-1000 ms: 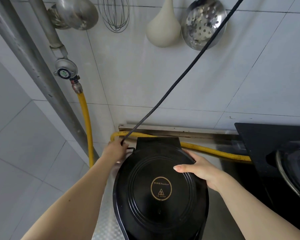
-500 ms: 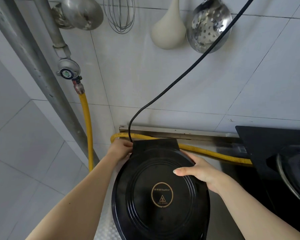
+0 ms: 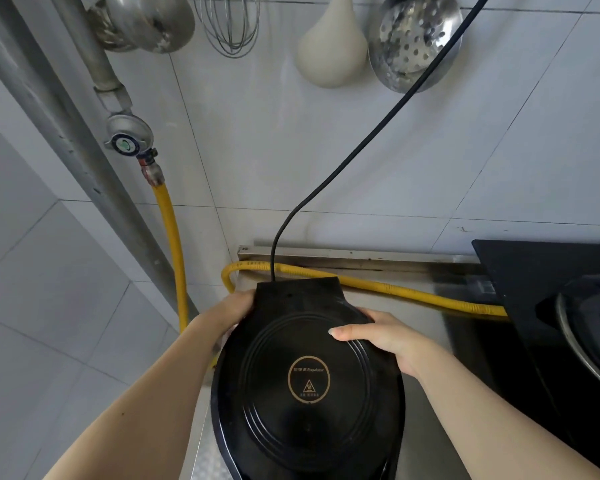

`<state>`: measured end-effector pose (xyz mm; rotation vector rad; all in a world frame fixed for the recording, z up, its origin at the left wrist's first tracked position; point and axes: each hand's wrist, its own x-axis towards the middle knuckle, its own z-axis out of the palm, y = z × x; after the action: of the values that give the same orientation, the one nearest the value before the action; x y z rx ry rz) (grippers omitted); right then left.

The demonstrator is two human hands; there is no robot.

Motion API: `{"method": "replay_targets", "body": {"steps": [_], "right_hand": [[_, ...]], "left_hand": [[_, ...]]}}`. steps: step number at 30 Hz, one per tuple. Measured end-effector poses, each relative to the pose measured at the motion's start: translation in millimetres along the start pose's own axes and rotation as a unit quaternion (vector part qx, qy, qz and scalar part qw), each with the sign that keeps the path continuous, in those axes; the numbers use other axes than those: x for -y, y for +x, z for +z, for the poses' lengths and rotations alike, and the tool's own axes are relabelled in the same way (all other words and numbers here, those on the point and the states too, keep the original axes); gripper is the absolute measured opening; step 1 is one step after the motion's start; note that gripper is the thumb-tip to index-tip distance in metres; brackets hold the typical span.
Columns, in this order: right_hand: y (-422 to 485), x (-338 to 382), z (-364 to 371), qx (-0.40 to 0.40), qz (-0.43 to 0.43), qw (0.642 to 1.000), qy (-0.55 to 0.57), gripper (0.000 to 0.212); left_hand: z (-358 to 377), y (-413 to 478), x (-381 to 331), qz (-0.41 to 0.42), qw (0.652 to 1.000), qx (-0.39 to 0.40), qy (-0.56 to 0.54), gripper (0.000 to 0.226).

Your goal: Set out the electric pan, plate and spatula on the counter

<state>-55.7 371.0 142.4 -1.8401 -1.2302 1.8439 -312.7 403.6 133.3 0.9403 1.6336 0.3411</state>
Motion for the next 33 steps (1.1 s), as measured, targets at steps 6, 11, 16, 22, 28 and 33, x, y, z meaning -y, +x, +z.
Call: {"method": "replay_targets", "body": {"steps": [6,11,16,22,28,33], "right_hand": [[-2,-2,-1,0.022,0.035,0.999,0.007,0.077],[-4,-5,-1,0.005,0.041,0.999,0.011,0.062],[-9,-9,1,-0.009,0.053,0.999,0.005,0.069],[-19,-20,3,-0.021,0.048,0.999,0.014,0.061],[-25,-36,0,-0.001,-0.013,0.999,0.029,0.059],[-30,-41,0,0.006,-0.055,0.997,0.046,0.073]], "left_hand": [[10,-7,6,-0.046,0.994,-0.085,-0.047,0.048],[7,-17,10,-0.015,0.999,-0.009,-0.040,0.077],[8,-25,14,0.035,0.996,0.027,0.072,0.088],[21,-32,18,0.038,0.994,0.029,0.100,0.097],[18,-38,35,0.028,0.997,0.026,0.072,0.106],[10,-41,37,0.022,0.997,0.073,-0.003,0.106]]}}
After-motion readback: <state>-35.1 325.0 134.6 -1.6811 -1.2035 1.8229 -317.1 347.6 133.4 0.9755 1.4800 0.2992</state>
